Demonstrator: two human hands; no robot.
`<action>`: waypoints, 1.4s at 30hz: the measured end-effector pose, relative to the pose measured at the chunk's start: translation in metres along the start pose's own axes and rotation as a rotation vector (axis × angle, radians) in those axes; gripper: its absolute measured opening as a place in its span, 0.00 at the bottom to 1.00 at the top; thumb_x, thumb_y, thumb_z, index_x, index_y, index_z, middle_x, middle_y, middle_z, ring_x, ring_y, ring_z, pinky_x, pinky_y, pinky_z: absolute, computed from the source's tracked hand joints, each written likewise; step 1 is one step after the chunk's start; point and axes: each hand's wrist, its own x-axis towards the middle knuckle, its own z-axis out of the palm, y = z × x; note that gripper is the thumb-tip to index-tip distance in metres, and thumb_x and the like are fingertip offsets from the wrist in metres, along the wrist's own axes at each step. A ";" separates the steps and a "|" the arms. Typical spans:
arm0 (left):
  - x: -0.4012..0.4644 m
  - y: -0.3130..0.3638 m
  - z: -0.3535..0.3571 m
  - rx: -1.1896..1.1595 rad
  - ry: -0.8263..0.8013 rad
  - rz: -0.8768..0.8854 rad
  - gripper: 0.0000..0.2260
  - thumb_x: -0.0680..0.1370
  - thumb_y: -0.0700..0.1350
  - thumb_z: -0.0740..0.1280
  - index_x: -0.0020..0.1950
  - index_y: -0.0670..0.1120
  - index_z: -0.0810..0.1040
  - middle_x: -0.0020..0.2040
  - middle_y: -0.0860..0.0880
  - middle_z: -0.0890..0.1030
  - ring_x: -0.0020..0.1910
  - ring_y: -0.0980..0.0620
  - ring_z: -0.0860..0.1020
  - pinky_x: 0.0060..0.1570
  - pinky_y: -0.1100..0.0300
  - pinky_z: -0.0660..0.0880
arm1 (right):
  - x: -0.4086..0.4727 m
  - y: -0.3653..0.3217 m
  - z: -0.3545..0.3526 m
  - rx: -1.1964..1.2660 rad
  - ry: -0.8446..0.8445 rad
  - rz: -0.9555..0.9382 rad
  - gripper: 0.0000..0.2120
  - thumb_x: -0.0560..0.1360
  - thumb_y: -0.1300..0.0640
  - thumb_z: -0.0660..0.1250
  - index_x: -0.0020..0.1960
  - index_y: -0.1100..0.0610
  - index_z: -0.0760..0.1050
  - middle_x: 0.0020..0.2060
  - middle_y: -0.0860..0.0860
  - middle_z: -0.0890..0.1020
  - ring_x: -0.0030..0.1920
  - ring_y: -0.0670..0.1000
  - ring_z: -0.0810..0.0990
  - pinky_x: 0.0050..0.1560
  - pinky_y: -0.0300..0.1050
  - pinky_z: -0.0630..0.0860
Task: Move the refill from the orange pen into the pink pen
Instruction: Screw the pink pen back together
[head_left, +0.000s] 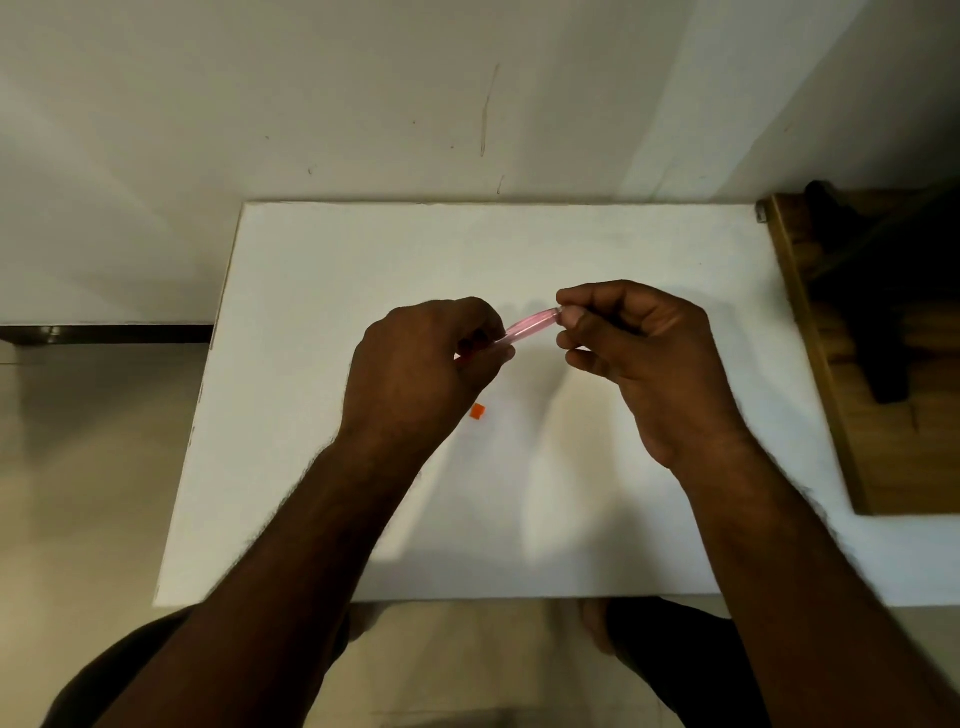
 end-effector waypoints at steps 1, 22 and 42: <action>0.000 0.000 0.001 -0.002 -0.002 -0.004 0.05 0.75 0.55 0.72 0.48 0.55 0.83 0.40 0.58 0.85 0.42 0.56 0.82 0.43 0.52 0.78 | 0.000 0.000 0.000 0.000 0.001 0.006 0.07 0.77 0.63 0.73 0.51 0.52 0.86 0.44 0.52 0.88 0.44 0.52 0.86 0.46 0.44 0.81; -0.001 0.011 0.012 -0.072 -0.158 -0.075 0.14 0.73 0.58 0.75 0.53 0.51 0.86 0.44 0.53 0.88 0.41 0.55 0.84 0.46 0.56 0.79 | 0.002 0.023 0.012 -0.405 0.164 0.073 0.04 0.74 0.59 0.75 0.48 0.53 0.83 0.40 0.52 0.88 0.41 0.53 0.88 0.47 0.56 0.86; 0.006 -0.012 0.001 0.071 -0.104 -0.221 0.05 0.75 0.53 0.71 0.44 0.53 0.84 0.40 0.57 0.83 0.42 0.53 0.81 0.39 0.61 0.69 | -0.003 0.039 0.022 -1.201 0.216 -0.113 0.12 0.81 0.53 0.63 0.44 0.55 0.81 0.36 0.53 0.84 0.40 0.58 0.82 0.39 0.46 0.69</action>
